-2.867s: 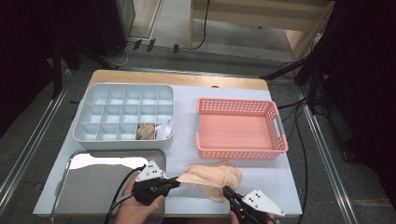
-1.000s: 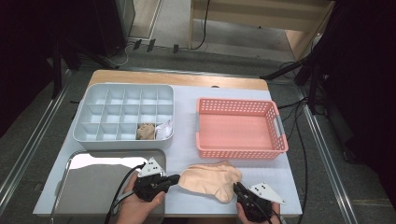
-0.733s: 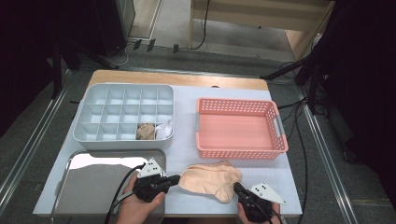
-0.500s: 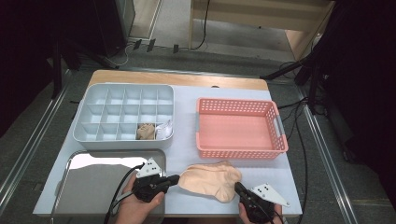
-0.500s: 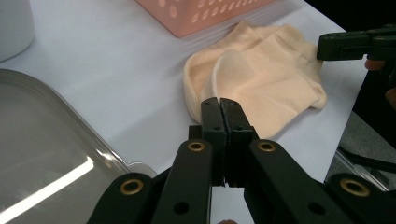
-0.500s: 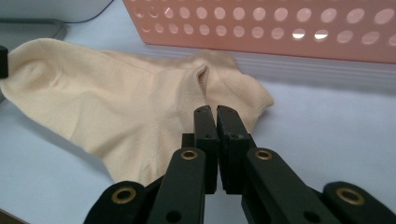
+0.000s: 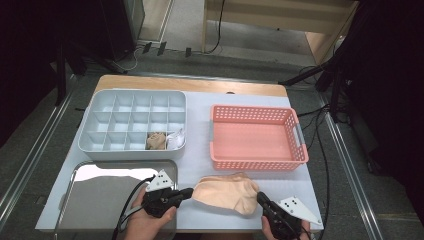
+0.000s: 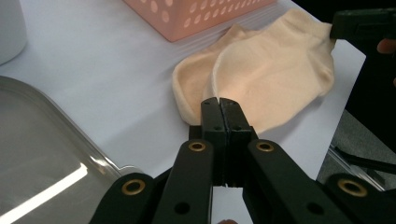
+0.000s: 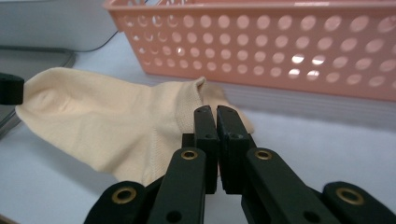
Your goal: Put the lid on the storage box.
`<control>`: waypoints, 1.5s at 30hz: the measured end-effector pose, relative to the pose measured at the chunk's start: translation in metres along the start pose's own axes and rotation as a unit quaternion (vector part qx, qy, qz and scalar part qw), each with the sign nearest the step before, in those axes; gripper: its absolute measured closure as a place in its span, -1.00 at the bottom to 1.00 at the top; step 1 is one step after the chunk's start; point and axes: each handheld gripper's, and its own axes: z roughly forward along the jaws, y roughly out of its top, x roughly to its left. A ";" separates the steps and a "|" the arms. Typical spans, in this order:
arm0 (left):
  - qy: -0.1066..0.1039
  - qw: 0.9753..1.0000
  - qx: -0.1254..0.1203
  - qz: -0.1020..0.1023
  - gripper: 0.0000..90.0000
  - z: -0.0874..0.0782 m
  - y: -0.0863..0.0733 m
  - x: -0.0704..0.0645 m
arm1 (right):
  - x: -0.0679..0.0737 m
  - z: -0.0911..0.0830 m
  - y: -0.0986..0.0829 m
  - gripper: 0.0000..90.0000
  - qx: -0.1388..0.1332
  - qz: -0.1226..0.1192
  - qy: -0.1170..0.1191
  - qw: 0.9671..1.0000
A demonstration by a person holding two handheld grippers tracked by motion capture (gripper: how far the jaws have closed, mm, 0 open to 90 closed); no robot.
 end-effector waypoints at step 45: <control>0.041 0.995 0.055 -0.069 0.50 0.034 0.014 0.006 | -0.037 0.052 -0.005 0.32 0.060 0.070 0.013 0.996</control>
